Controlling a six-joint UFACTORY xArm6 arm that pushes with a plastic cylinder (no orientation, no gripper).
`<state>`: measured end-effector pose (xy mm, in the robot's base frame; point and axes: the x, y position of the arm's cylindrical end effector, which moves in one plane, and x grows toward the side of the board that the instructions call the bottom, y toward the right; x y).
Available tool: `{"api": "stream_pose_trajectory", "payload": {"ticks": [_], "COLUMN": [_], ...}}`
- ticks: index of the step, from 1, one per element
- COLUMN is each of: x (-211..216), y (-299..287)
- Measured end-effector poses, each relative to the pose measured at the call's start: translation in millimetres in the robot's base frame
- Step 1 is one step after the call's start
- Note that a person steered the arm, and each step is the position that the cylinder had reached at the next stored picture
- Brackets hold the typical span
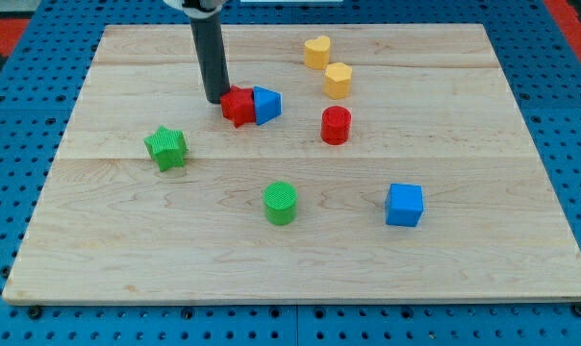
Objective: Move red star along with blue triangle closer to yellow heart
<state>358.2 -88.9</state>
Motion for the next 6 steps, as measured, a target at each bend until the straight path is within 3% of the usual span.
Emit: {"api": "stream_pose_trajectory", "payload": {"ticks": [1, 2, 3, 4, 5, 6], "x": [62, 76, 77, 42, 17, -49], "y": [3, 45, 31, 10, 32, 118]}}
